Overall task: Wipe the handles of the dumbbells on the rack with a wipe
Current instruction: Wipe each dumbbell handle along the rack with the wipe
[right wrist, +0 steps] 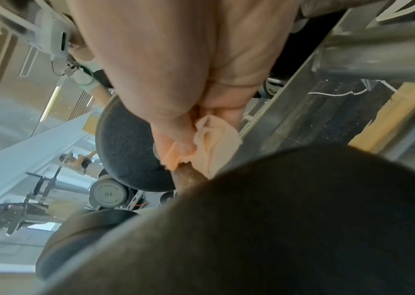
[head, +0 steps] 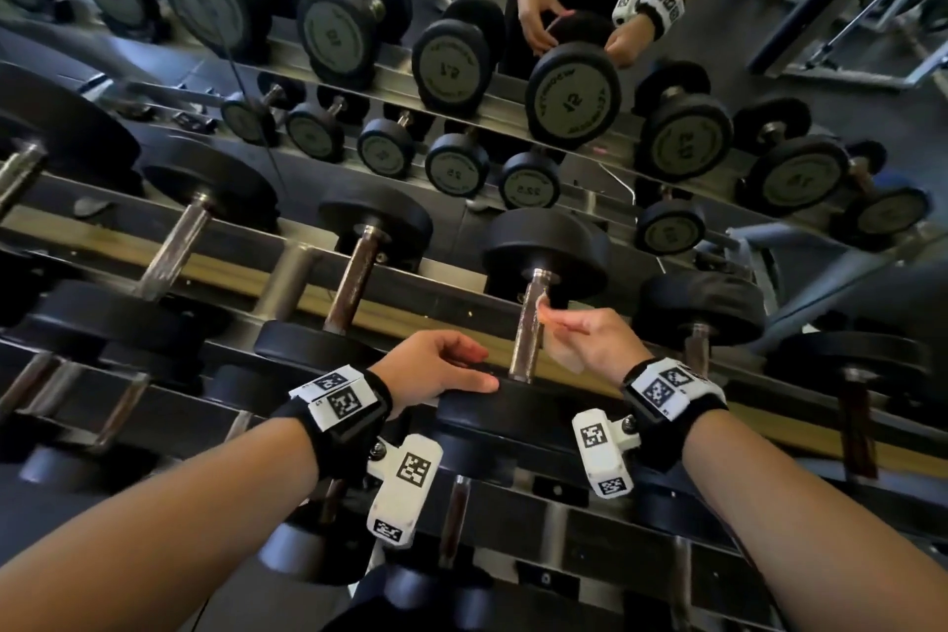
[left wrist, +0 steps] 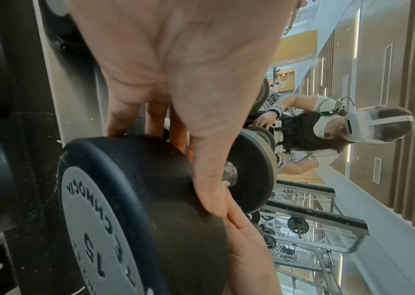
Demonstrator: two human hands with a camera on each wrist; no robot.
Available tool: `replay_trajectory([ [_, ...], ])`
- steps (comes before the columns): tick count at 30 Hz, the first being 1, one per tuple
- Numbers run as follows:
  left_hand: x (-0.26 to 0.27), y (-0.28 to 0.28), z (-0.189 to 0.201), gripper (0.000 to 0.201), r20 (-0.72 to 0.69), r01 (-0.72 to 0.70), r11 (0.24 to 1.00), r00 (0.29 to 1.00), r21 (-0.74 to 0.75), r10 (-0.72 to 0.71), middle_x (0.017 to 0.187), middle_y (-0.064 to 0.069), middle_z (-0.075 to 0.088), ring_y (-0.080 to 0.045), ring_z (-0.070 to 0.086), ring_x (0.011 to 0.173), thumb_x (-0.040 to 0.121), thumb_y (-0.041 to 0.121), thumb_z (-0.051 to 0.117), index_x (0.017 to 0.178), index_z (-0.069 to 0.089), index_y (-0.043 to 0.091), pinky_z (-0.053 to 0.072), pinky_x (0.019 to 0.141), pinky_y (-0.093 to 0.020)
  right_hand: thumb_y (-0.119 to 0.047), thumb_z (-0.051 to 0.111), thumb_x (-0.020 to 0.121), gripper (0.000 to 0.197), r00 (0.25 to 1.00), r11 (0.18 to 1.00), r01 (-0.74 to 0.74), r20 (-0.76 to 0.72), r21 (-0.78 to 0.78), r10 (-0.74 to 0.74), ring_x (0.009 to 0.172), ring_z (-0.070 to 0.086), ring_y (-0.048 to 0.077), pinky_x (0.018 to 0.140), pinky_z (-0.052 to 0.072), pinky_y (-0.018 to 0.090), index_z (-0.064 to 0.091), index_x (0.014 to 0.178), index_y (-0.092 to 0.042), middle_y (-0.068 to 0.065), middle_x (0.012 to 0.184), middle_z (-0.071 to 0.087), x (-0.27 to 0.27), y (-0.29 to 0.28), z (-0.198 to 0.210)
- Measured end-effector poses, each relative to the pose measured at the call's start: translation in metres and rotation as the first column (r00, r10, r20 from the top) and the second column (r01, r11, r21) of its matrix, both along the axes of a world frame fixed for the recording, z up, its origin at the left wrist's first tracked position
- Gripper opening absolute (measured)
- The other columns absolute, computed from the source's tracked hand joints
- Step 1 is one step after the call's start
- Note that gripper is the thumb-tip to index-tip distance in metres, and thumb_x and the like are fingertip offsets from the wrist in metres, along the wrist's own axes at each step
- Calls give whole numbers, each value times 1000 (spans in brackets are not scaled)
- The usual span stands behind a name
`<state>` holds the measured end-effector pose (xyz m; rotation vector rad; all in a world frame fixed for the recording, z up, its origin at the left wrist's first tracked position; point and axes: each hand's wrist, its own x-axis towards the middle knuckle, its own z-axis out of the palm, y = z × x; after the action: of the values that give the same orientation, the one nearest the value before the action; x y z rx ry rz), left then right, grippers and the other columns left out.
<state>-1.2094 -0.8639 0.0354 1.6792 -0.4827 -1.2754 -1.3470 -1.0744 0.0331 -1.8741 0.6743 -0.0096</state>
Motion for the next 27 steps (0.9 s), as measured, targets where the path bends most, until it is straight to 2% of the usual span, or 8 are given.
replay_trajectory([
  [3,2,-2,3,40,-3,41,999,999,30,-41,109,-10,72,-20,70,97,72,17,85,108,70,15,58,86,-32,-20,64,95,25,989,993,-117,-91,-24,114,106,61,-1,96,39,7,70,116,-31,-10,115,71,-12,5,-1],
  [5,3,-3,7,40,2,53,997,999,47,-53,111,-11,71,-22,70,99,73,15,85,110,69,14,57,88,-35,-39,67,87,28,962,978,-206,-177,23,207,98,62,2,93,44,13,77,109,-24,3,111,75,-18,5,2],
  [7,3,-4,9,40,-10,61,997,998,57,-61,112,-8,71,-22,69,100,75,14,83,112,68,16,58,86,-34,-30,68,90,18,944,967,-255,-214,6,250,97,65,6,88,46,12,77,106,-26,3,107,76,-18,-1,12],
  [12,-4,-3,8,40,-16,-8,999,1000,43,9,107,3,72,-6,69,87,76,10,82,112,69,21,52,69,-20,-40,71,87,22,993,981,114,26,-158,-111,98,71,17,95,52,33,77,104,-29,-6,94,77,-1,-22,30],
  [18,-18,-3,5,44,-25,-137,991,990,4,137,115,7,69,-9,69,98,76,-1,77,108,69,29,53,77,-25,-10,58,97,28,993,978,-118,0,-173,120,91,61,8,91,42,23,71,122,-16,-4,98,72,-6,0,-4],
  [23,-34,0,8,44,-4,-262,965,965,-24,262,117,8,67,2,68,87,79,-4,73,108,68,29,53,71,-16,-18,64,97,21,939,941,-339,-74,-25,336,100,63,0,105,45,24,77,111,-26,-9,107,74,-28,-2,-16],
  [25,-42,1,10,42,40,-313,950,949,-15,314,116,9,66,0,65,94,80,0,74,109,67,31,51,80,-20,-15,66,94,18,945,941,-317,-44,121,324,97,67,5,106,46,29,78,101,-26,-7,99,76,-28,-7,-6],
  [27,-48,1,13,41,78,-356,934,931,-10,356,112,7,67,3,64,91,81,4,75,112,67,29,52,77,-18,-24,67,93,18,972,972,-235,7,23,235,98,69,9,98,48,24,75,104,-35,-9,95,76,-24,-23,8],
])
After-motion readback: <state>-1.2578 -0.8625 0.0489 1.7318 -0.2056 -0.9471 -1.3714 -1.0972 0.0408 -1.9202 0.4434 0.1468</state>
